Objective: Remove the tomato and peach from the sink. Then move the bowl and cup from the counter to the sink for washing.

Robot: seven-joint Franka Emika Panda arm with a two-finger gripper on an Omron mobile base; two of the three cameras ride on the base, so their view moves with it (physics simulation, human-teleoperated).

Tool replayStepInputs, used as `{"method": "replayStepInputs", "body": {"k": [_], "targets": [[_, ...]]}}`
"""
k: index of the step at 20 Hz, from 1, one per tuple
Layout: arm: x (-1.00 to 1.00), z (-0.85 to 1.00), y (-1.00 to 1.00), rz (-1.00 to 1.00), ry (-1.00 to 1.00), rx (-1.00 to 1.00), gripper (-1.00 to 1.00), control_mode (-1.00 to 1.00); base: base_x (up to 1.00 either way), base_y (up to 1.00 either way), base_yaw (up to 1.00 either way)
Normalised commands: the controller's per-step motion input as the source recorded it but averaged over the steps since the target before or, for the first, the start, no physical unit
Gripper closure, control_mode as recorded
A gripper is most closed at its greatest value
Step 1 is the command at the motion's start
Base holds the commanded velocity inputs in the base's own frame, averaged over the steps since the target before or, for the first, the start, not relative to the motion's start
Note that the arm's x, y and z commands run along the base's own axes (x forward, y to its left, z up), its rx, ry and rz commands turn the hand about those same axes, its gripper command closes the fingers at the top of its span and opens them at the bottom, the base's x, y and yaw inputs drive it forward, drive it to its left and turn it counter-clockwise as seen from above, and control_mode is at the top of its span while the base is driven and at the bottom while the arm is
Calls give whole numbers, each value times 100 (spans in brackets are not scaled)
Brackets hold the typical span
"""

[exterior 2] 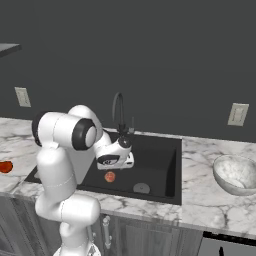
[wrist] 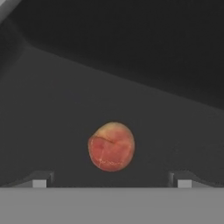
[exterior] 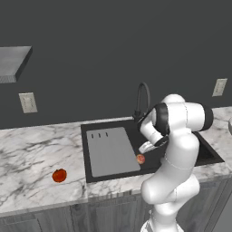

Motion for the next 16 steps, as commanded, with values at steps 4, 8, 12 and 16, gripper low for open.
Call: {"method": "replayStepInputs", "body": {"k": [4,8,12,16], "targets": [[0,-14,6,-1,0,0,-100,-100,0,0,0],[0,-15,6,-1,0,0,-100,-100,0,0,0],[0,-16,7,-1,0,0,-100,-100,0,0,0],[2,-16,7,-1,0,0,-100,-100,0,0,0]]}}
